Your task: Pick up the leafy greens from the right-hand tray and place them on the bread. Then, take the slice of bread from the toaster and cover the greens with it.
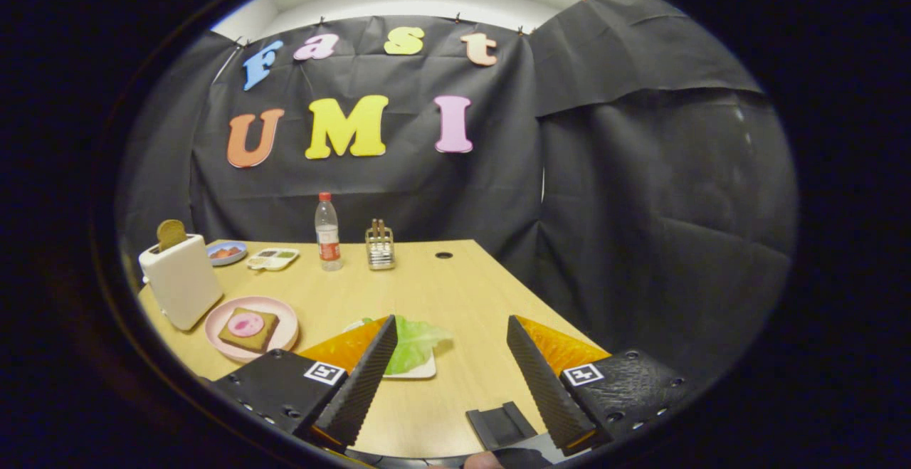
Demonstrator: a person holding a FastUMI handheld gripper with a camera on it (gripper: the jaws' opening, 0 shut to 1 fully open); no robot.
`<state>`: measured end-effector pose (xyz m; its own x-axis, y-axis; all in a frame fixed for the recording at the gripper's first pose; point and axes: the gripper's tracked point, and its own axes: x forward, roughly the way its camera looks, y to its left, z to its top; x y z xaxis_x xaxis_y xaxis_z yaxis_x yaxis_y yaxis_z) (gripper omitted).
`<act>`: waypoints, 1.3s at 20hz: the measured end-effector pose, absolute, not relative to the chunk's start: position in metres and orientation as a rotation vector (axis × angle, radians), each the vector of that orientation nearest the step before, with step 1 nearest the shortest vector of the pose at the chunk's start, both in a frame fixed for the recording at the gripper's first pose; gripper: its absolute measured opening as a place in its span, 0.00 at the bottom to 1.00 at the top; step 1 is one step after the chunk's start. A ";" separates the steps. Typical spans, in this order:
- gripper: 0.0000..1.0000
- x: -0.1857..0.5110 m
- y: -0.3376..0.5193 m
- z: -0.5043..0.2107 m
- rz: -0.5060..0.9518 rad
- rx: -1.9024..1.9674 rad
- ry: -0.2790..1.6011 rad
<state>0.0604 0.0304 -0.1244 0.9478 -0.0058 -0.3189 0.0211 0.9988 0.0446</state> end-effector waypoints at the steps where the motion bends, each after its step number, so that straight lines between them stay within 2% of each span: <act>1: 0.95 0.066 0.032 -0.134 -0.017 0.057 0.345; 10: 0.95 0.121 0.053 -0.205 -0.021 0.182 0.543; 24: 0.96 0.169 0.067 -0.245 -0.062 0.434 0.700; 26: 0.82 0.180 0.071 -0.250 -0.076 0.481 0.707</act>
